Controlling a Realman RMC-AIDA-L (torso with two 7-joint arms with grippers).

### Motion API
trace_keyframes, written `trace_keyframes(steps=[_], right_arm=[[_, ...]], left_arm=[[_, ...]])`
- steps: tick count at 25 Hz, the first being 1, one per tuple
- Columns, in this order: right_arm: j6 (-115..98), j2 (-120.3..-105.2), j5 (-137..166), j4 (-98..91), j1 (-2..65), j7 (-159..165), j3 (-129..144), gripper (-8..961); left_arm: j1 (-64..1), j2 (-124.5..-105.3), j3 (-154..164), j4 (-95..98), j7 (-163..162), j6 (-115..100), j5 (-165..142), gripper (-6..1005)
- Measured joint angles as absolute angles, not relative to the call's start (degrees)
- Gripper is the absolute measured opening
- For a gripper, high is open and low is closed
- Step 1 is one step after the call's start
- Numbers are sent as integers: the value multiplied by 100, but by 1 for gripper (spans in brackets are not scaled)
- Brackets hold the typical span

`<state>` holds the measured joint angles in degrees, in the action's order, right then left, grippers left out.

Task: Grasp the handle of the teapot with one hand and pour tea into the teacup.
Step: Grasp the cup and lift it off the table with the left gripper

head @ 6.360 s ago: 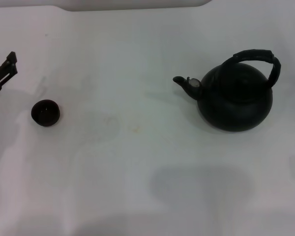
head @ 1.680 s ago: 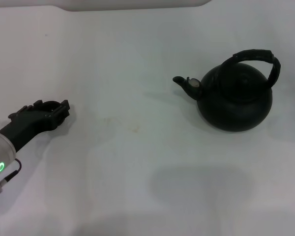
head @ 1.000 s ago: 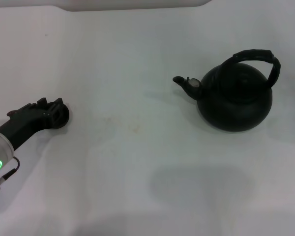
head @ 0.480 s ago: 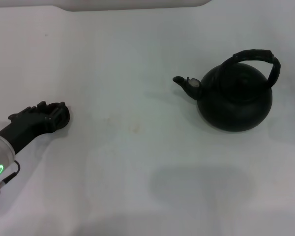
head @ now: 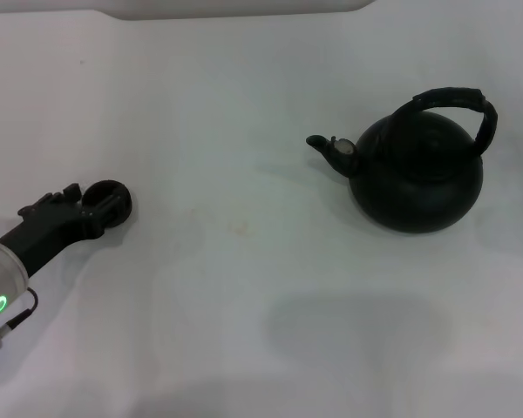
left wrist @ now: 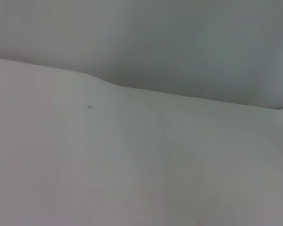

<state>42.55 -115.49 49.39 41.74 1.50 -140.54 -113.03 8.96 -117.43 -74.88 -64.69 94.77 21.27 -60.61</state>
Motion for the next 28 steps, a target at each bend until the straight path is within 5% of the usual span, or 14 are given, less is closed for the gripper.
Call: trace_keyframes(steps=[4, 28], right_arm=[[4254, -11549, 4939, 4175, 149, -14054, -11303, 618], [4244, -11545, 4939, 4175, 163, -14053, -11303, 617]], left_arm=[[897, -11721, -7476, -6467, 9404, 2141, -6063, 787], [1057, -11781, -7686, -6839, 8357, 2559, -7217, 832]])
